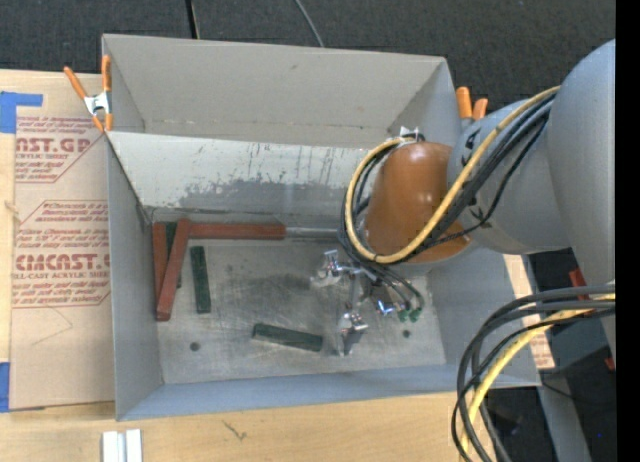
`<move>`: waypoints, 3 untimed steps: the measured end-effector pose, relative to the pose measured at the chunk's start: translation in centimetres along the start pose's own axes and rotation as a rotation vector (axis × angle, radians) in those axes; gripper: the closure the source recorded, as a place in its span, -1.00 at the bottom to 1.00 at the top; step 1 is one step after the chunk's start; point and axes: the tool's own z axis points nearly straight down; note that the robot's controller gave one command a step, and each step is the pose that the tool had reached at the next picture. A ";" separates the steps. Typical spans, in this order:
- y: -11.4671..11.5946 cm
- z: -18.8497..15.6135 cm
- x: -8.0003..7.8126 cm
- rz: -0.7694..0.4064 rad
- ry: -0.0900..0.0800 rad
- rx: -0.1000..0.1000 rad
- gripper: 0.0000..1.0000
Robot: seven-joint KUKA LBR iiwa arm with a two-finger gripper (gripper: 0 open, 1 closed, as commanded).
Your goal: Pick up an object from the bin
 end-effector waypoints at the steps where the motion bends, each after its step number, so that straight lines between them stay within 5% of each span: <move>1: 2.9 0.7 3.1 0.265 -0.012 0.001 1.00; 2: 2.9 0.7 3.1 0.265 -0.012 0.001 1.00; 3: 3.4 -13.2 1.0 0.259 -0.001 0.000 1.00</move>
Offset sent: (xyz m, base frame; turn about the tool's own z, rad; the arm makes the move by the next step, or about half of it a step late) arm 0.0000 0.0000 0.0000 0.0000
